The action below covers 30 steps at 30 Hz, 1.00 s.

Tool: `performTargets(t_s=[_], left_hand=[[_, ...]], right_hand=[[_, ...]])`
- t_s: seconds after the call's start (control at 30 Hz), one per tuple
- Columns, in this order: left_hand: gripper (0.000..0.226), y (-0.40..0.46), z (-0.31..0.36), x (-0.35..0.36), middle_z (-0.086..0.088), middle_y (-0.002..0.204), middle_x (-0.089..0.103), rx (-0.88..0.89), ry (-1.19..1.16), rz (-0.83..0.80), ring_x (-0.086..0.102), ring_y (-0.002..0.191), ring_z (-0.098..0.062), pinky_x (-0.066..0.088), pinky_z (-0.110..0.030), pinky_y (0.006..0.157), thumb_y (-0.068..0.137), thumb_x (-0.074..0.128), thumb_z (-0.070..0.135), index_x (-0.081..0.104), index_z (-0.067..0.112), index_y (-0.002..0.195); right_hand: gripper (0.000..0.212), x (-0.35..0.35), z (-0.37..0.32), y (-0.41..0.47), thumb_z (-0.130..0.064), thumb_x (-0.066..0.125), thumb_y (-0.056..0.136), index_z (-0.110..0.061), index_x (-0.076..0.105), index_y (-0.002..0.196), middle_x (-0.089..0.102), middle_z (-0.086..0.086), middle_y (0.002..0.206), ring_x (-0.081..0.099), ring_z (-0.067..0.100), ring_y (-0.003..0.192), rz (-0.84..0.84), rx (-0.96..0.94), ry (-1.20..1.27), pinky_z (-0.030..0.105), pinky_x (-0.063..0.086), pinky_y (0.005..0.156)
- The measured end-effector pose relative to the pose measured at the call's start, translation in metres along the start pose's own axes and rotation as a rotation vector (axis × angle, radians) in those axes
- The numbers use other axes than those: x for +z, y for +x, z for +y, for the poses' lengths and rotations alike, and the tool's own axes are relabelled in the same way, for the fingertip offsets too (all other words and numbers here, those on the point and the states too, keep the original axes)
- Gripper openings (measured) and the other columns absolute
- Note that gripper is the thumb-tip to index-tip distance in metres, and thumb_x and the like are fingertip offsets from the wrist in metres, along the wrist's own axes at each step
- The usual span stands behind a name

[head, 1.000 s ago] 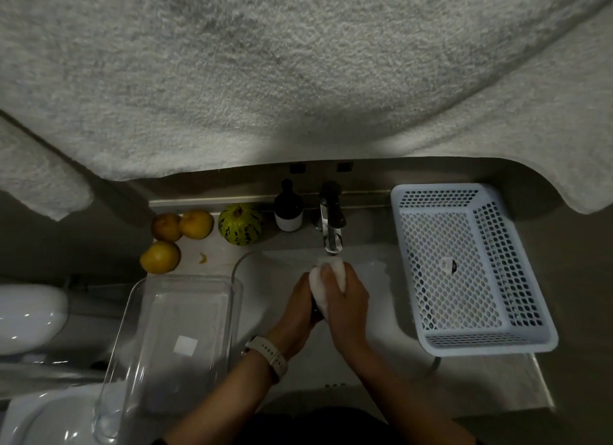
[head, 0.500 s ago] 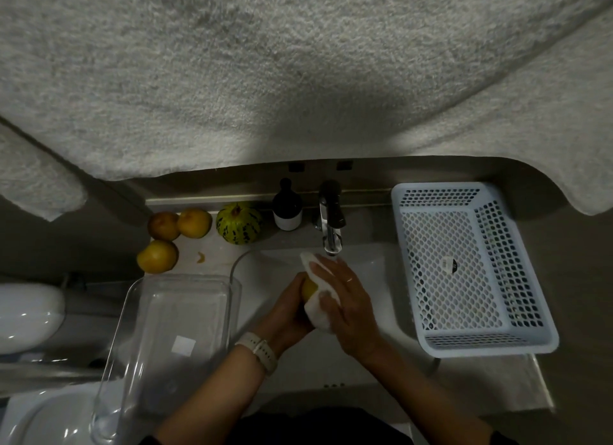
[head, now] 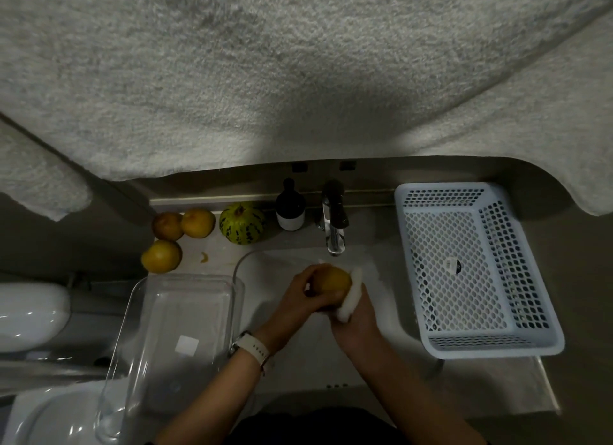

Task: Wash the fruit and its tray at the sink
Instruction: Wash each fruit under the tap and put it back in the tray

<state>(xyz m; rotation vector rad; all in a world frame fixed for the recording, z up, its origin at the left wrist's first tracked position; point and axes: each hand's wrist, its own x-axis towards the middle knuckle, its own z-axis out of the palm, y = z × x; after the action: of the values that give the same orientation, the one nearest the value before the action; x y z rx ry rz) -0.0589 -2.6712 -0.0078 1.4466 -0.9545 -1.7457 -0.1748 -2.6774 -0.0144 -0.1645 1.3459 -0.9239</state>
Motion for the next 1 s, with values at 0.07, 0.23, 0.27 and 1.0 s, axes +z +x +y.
performTargets(t_s=[0.07, 0.23, 0.27, 1.0], left_hand=[[0.056, 0.002, 0.000, -0.002, 0.002, 0.132, 0.054, 0.004, -0.009, 0.017, 0.056, 0.118, -0.019, 0.054, -0.043, 0.094, 0.077, 0.079, 0.025, 0.057, 0.030, 0.129], [0.064, 0.007, 0.006, -0.013, 0.007, 0.107, 0.058, 0.091, 0.296, 0.059, 0.060, 0.086, -0.002, 0.051, -0.015, 0.070, 0.065, 0.090, 0.023, 0.053, 0.025, 0.116], [0.060, 0.008, 0.008, -0.013, 0.012, 0.101, 0.059, 0.137, 0.386, 0.043, 0.060, 0.082, 0.002, 0.048, -0.013, 0.067, 0.062, 0.090, 0.026, 0.054, 0.025, 0.110], [0.064, 0.004, 0.015, -0.011, 0.006, 0.106, 0.061, 0.432, 0.801, 0.095, 0.055, 0.097, -0.011, 0.045, -0.033, 0.087, 0.061, 0.084, 0.052, 0.062, 0.024, 0.115]], right_hand=[[0.056, -0.001, -0.003, 0.000, -0.043, 0.033, 0.103, 0.006, 0.059, 0.112, 0.063, 0.025, 0.103, 0.058, 0.039, 0.105, -0.010, -0.026, -0.007, 0.050, 0.046, 0.101], [0.044, -0.001, -0.013, 0.000, -0.042, 0.037, 0.101, -0.012, 0.060, 0.122, 0.066, 0.011, 0.113, 0.064, 0.024, 0.104, 0.010, -0.139, -0.281, 0.038, 0.054, 0.087], [0.038, -0.001, -0.011, -0.001, -0.042, 0.039, 0.100, -0.018, 0.063, 0.115, 0.068, 0.005, 0.104, 0.066, 0.019, 0.096, 0.008, -0.197, -0.374, 0.028, 0.054, 0.076], [0.042, -0.009, -0.002, -0.012, -0.009, 0.068, 0.087, -0.015, 0.044, 0.121, 0.060, 0.012, 0.113, 0.062, 0.021, 0.097, -0.161, 0.039, -0.172, 0.043, 0.053, 0.092]])
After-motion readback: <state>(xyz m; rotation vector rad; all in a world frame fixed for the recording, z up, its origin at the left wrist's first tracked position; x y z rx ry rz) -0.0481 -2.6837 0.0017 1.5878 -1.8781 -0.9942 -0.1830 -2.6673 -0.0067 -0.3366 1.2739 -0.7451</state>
